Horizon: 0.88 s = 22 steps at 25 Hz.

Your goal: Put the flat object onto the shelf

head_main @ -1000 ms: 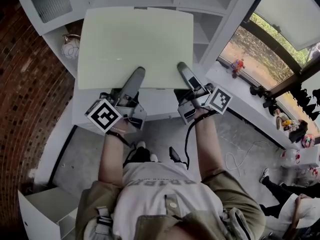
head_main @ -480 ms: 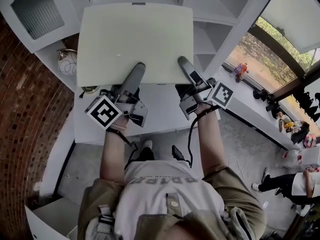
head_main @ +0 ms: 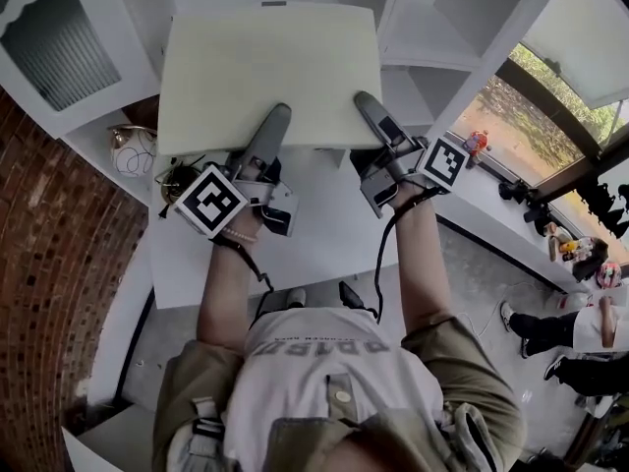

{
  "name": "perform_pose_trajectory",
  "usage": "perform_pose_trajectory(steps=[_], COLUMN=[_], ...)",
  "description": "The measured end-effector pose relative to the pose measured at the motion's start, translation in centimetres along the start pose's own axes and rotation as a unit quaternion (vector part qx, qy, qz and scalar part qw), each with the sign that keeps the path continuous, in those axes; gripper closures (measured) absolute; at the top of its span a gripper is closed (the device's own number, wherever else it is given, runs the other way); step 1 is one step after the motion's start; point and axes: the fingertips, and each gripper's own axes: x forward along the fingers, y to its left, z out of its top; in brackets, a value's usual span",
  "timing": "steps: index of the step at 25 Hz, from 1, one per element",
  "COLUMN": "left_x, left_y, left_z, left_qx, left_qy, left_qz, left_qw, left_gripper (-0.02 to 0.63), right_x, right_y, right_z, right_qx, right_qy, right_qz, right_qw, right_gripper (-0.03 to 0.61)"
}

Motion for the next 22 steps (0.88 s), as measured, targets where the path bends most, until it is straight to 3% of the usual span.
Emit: perform_pose_trajectory(steps=[9,13,15,19,22], left_x=[1.3,1.4,1.9,2.4,2.6], left_y=[2.9,2.6,2.8,3.0,3.0], left_z=[1.3,1.9,2.5,3.3,3.4], left_qx=[-0.049,-0.075,-0.091,-0.111,-0.115], left_qy=[-0.031,-0.056,-0.069,-0.085,-0.088], left_qz=[0.04,0.046,0.049,0.05,0.055], left_qw=[0.9975,0.9945,0.9922,0.989,0.9879], left_gripper=[0.227,0.245,0.245,0.25,0.25], right_x=[2.5,2.7,2.4,-0.3,-2.6], right_y=[-2.0,-1.3,-1.0,-0.1,0.9], right_z=[1.4,2.4,3.7,5.3,3.5], right_qx=[0.049,0.034,0.027,0.022,-0.007], right_qy=[-0.001,-0.016,-0.036,-0.089,-0.081], right_qz=[-0.033,-0.029,-0.024,0.009,0.037], right_qw=[0.998,0.999,0.999,0.996,0.996], right_gripper=[0.238,0.211,0.203,0.125,0.104])
